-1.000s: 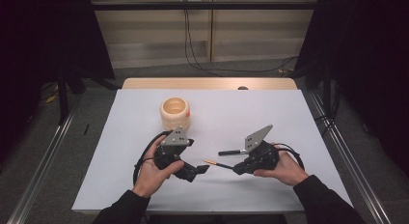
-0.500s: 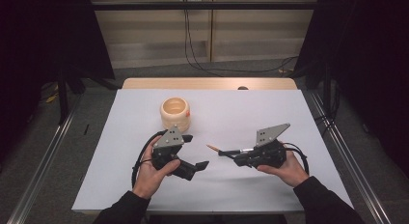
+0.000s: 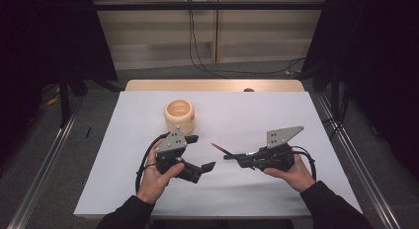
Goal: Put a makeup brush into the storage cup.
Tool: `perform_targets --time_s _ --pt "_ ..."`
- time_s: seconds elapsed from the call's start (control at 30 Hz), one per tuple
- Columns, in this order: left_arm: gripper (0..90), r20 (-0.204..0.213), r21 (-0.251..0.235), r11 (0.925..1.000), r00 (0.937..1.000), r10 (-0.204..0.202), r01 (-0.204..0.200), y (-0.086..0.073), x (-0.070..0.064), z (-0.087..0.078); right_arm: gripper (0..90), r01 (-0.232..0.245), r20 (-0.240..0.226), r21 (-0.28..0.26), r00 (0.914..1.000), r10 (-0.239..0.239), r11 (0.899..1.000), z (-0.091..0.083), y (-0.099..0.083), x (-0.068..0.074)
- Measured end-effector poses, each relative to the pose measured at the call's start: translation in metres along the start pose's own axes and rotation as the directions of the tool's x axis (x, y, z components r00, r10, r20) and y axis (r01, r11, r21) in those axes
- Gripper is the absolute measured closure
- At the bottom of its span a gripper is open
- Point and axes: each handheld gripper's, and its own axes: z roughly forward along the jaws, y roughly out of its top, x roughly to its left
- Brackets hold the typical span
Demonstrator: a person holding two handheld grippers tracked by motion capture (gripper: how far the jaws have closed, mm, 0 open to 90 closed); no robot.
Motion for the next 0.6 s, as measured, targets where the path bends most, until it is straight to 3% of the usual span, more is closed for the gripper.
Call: perform_targets --time_s 0.13,0.33,0.47,0.53,0.6 --pt "2.8 0.007 -0.02 0.9998 1.0 -0.005 0.005 0.0 -0.002 0.001 85.4 0.003 -0.025 -0.048 0.9997 -0.004 0.999 0.0 0.001 0.001" --pt "2.9 0.018 -0.025 0.9997 0.9998 -0.006 0.006 0.0 -0.004 0.003 85.4 -0.015 -0.02 -0.064 0.9997 0.014 0.998 0.001 -0.001 0.0" --pt "3.0 0.011 -0.04 0.9992 0.9999 0.001 -0.001 0.001 -0.006 0.005 85.4 0.001 -0.008 -0.117 1.0 -0.002 0.993 -0.003 0.001 0.0" --pt "4.0 0.051 -0.053 0.9985 0.9987 0.01 -0.008 0.003 -0.007 0.005 85.4 0.003 -0.006 -0.144 1.0 -0.004 0.99 -0.006 0.001 0.0" --pt "3.8 0.044 -0.071 0.9974 0.9989 0.018 -0.015 0.005 -0.01 0.006 85.3 0.004 -0.02 -0.165 0.9998 -0.008 0.986 -0.009 0.002 0.0"
